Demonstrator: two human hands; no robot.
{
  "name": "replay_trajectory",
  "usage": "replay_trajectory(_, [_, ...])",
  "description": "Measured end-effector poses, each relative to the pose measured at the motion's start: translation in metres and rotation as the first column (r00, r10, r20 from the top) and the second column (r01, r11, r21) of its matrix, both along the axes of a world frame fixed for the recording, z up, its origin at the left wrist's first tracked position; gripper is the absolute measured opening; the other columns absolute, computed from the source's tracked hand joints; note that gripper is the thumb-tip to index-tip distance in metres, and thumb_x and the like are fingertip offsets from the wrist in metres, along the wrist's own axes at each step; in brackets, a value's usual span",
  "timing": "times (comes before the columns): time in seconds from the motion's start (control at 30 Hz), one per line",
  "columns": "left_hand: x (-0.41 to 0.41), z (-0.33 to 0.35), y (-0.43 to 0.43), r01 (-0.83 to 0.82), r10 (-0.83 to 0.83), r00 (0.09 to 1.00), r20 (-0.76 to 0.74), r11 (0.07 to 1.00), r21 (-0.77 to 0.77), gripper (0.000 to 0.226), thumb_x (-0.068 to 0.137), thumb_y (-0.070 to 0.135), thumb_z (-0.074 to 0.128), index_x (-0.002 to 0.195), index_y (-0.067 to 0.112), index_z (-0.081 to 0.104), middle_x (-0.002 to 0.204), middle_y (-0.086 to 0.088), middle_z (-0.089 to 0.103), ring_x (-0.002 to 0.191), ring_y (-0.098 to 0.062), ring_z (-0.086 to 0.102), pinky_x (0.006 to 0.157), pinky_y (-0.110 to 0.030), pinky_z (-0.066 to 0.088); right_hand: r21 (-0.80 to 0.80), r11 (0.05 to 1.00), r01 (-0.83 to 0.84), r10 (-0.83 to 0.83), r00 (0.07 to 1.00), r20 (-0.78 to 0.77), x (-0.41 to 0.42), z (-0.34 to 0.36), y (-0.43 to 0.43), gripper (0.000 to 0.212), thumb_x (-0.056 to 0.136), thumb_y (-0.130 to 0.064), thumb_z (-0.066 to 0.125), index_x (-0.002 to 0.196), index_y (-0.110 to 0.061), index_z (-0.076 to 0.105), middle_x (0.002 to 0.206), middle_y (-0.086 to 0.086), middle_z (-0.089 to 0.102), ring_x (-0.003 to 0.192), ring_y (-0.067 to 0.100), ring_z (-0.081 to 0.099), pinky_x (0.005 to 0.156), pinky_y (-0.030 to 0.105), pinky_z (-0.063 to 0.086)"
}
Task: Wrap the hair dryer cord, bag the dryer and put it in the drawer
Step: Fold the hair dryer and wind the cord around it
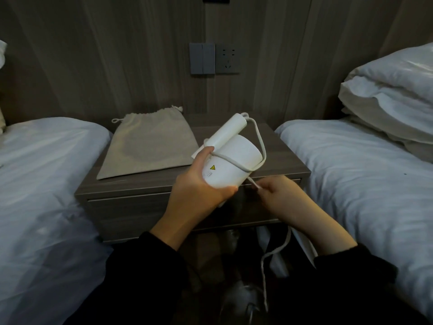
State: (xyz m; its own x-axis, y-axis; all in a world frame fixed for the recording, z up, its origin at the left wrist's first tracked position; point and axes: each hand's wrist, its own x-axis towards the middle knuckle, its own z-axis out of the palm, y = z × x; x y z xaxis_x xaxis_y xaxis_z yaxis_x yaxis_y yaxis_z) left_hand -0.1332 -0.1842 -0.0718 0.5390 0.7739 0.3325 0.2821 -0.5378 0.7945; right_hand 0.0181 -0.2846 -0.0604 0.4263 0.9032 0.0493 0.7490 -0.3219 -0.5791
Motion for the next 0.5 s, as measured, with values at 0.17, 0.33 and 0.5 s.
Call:
replay_trajectory(0.17, [-0.003, 0.002, 0.000, -0.009, 0.012, 0.999, -0.047, 0.998, 0.069, 0.090, 0.068, 0.033, 0.077, 0.141, 0.040, 0.025, 0.133, 0.007, 0.044, 0.115, -0.012, 0.046, 0.094, -0.024, 0.046, -0.094, 0.988, -0.120, 0.130, 0.985, 0.111, -0.017, 0.001, -0.004, 0.020, 0.086, -0.016, 0.048, 0.086, -0.007, 0.066, 0.085, 0.010, 0.067, 0.081, 0.023, 0.061, 0.070, 0.032, 0.045])
replay_trajectory(0.33, [-0.011, 0.005, 0.011, -0.054, 0.121, 0.968, -0.220, 0.956, 0.287, 0.094, 0.070, 0.043, 0.073, 0.144, 0.040, 0.016, 0.128, -0.004, 0.045, 0.115, -0.019, 0.046, 0.094, -0.032, 0.039, 0.065, 0.989, -0.130, 0.129, 0.991, 0.020, -0.013, 0.024, -0.017, 0.020, 0.084, -0.026, 0.060, 0.073, -0.012, 0.070, 0.050, -0.005, 0.052, 0.049, 0.004, 0.046, 0.050, 0.015, 0.035])
replay_trajectory(0.5, [-0.022, 0.009, 0.018, 0.122, 0.085, 0.931, -0.356, 0.846, 0.519, 0.094, 0.063, 0.050, 0.069, 0.142, 0.048, 0.018, 0.109, -0.004, 0.049, 0.099, -0.024, 0.052, 0.076, -0.032, 0.044, 0.024, 0.940, -0.340, 0.341, 0.938, -0.069, -0.006, 0.044, -0.037, 0.017, 0.084, -0.012, 0.062, 0.080, -0.025, 0.072, 0.048, -0.012, 0.054, 0.048, 0.001, 0.045, 0.051, 0.016, 0.035])
